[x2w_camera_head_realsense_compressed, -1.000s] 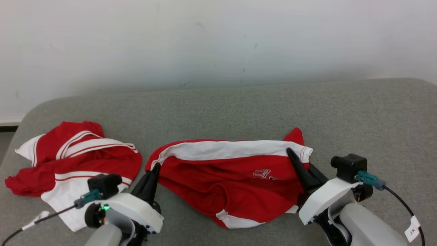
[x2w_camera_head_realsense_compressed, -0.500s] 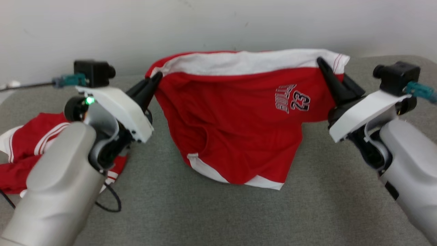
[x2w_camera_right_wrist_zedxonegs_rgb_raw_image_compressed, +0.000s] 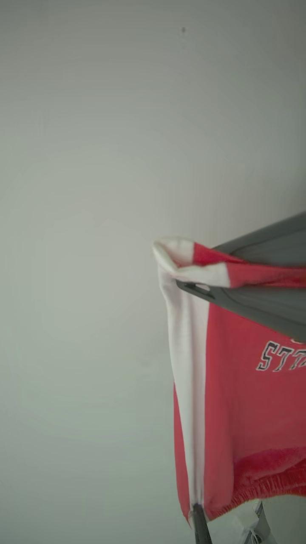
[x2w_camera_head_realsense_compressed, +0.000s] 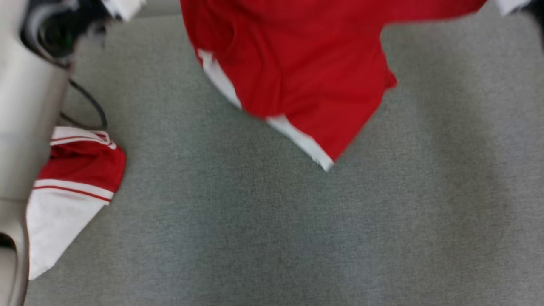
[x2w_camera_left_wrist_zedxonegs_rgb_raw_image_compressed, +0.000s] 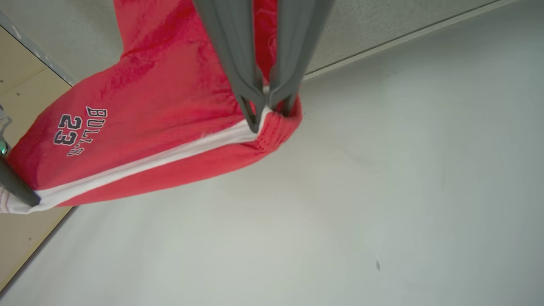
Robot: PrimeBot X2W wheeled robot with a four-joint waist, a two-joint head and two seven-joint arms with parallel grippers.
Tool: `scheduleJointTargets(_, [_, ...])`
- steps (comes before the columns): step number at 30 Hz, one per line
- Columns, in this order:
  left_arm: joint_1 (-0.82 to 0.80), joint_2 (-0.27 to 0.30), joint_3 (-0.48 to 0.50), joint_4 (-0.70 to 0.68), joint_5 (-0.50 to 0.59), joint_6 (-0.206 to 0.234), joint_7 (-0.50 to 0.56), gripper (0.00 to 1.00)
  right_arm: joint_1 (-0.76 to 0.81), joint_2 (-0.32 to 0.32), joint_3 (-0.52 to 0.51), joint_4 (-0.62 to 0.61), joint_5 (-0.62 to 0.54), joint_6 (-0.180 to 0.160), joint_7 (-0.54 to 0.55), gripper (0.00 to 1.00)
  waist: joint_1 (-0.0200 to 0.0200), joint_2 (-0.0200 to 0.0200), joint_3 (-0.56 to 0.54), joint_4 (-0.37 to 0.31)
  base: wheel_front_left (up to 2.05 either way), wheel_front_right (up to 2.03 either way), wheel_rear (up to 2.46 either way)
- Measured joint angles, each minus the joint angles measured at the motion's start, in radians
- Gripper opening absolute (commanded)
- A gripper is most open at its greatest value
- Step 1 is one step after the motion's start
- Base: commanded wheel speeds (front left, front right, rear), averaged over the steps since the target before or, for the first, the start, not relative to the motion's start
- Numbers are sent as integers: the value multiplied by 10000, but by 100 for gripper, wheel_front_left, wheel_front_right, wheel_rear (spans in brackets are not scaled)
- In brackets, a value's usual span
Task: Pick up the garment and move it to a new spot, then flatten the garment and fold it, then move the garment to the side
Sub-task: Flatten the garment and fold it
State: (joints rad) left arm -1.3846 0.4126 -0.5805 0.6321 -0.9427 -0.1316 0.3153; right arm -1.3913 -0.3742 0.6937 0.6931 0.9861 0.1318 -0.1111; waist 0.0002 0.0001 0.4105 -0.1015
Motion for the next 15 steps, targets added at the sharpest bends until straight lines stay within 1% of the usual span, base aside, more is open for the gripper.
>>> scheduleJointTargets(4, [-1209,-96,-182,518,-6,0,-21,0,-1162,-65,-69,500,-107,4,-251,0,1,0,571,-47,0,0,0])
scheduleJointTargets(7, [-1967,-219,-357,836,-17,-2,-205,0,-1883,-59,-174,842,-109,8,-548,0,2,0,787,-97,0,0,0])
scheduleJointTargets(12, [-2909,-395,-610,1166,-90,-2,-869,0,-2885,-107,-255,1108,-107,10,-1047,0,0,0,780,-118,0,0,0])
scheduleJointTargets(15, [-2918,-531,-961,1195,-372,0,-888,0,-2977,-194,10,1078,-77,8,-1057,0,-1,-1,688,-77,0,0,0])
